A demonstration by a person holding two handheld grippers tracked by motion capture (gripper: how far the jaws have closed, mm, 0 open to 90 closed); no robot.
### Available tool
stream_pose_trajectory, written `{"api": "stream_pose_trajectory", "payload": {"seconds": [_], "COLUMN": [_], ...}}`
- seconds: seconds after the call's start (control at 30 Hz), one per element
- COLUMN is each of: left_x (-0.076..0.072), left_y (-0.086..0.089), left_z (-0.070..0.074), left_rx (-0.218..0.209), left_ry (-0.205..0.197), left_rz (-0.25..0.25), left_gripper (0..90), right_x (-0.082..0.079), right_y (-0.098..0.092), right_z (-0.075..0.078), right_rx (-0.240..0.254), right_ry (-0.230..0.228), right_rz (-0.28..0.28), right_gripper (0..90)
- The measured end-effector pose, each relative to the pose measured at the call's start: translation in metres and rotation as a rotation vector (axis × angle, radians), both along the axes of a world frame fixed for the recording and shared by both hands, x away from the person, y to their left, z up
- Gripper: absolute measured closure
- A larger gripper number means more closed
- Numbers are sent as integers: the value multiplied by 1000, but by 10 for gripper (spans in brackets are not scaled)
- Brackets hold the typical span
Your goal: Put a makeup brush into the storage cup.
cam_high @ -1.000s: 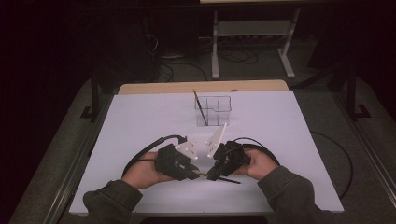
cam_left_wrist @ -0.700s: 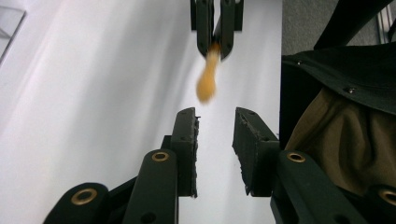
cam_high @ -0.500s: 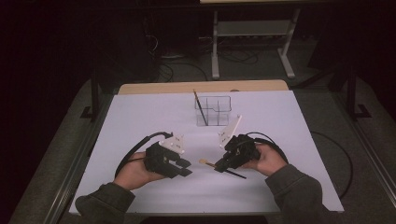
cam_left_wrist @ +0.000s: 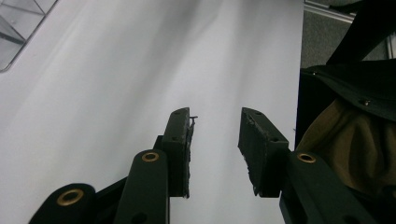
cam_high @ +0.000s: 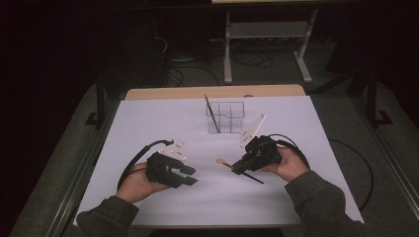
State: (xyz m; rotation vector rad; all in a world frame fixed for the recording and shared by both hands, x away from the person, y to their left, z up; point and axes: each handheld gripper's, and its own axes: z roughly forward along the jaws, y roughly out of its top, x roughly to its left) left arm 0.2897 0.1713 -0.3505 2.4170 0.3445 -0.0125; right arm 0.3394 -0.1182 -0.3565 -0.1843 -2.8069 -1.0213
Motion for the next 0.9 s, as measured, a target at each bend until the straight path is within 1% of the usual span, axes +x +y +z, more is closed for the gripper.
{"api": "stream_pose_trajectory", "payload": {"seconds": [0.07, 0.17, 0.27, 0.3, 0.37, 0.4, 0.43, 0.53, 0.7, 0.73, 0.9], "left_x": [0, 1, 2, 3, 4, 4, 4, 5, 6, 6, 7], "left_y": [2, 5, 7, 7, 8, 9, 9, 10, 12, 13, 18], "left_z": [-2, -4, -4, -4, -4, -4, -4, -5, -7, -7, -8], "left_rx": [-5, -8, -11, -13, -15, -17, -18, -13, -20, -22, -27], "left_ry": [5, 7, -3, -10, -15, -17, -16, -21, -24, -24, -34], "left_rz": [10, 20, 26, 23, 32, 33, 40, 46, 64, 69, 93], "left_gripper": [621, 613, 602, 599, 592, 588, 585, 567, 535, 531, 507], "right_x": [2, 5, 8, 9, 10, 12, 12, 15, 18, 20, 25], "right_y": [-1, -2, -4, -5, -6, -7, -8, -12, -18, -19, -23], "right_z": [1, 2, 5, 6, 9, 10, 11, 14, 19, 20, 24], "right_rx": [-1, 2, 4, 8, 0, 11, 12, 24, 34, 39, 42], "right_ry": [4, -2, 1, -8, 4, -14, -9, -15, -16, -25, -20], "right_rz": [-11, -13, -23, -22, -39, -33, -40, -50, -74, -71, -90], "right_gripper": [826, 826, 827, 826, 827, 826, 826, 826, 826, 826, 827]}}
